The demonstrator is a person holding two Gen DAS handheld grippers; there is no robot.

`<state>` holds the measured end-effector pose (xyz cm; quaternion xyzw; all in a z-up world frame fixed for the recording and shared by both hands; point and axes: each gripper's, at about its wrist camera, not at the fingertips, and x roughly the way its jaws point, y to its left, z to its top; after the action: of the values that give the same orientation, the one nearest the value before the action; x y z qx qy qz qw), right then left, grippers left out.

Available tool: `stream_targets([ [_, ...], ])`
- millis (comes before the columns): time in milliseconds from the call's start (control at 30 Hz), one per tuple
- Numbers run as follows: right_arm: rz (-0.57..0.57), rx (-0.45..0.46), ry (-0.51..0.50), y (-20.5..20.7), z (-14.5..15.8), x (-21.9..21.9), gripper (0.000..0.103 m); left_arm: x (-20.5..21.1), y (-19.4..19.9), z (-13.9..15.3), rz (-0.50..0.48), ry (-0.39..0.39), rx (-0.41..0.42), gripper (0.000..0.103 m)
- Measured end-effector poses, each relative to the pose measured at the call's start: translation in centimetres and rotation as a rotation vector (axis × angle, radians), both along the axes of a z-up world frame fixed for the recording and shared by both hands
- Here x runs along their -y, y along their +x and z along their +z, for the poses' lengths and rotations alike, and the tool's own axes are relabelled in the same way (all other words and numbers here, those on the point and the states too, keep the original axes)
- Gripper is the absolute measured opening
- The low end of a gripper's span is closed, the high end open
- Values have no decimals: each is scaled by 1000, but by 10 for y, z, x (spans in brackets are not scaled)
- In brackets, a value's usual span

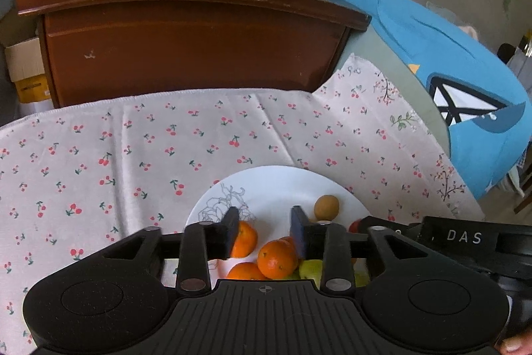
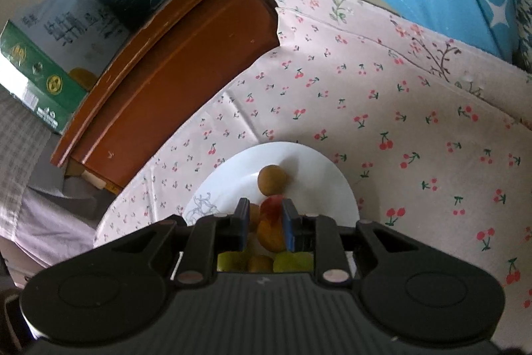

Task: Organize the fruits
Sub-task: 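Carry the tangerine and tomato over the white plate and open both tools, then move both open tools back toward the last kiwi and tomato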

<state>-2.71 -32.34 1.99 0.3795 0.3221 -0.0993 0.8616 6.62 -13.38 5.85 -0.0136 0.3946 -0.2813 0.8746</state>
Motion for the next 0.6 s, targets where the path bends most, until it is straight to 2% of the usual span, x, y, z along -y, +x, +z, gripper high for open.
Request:
stream_targets([
  [100, -5, 17, 20, -1, 2, 3, 22, -4, -2, 8, 23, 0, 10, 51],
  [300, 8, 49, 6, -2, 11, 3, 25, -23, -8, 23, 51, -4, 0, 61],
  [400, 41, 57, -27, -3, 14, -3, 27, -37, -14, 29, 79, -4, -7, 67],
  [500, 79, 70, -73, -4, 18, -13, 27, -49, -21, 32, 99, 12, 4, 68],
  [600, 118, 84, -106, -8, 22, -23, 27, -61, -28, 35, 120, 33, 14, 81],
])
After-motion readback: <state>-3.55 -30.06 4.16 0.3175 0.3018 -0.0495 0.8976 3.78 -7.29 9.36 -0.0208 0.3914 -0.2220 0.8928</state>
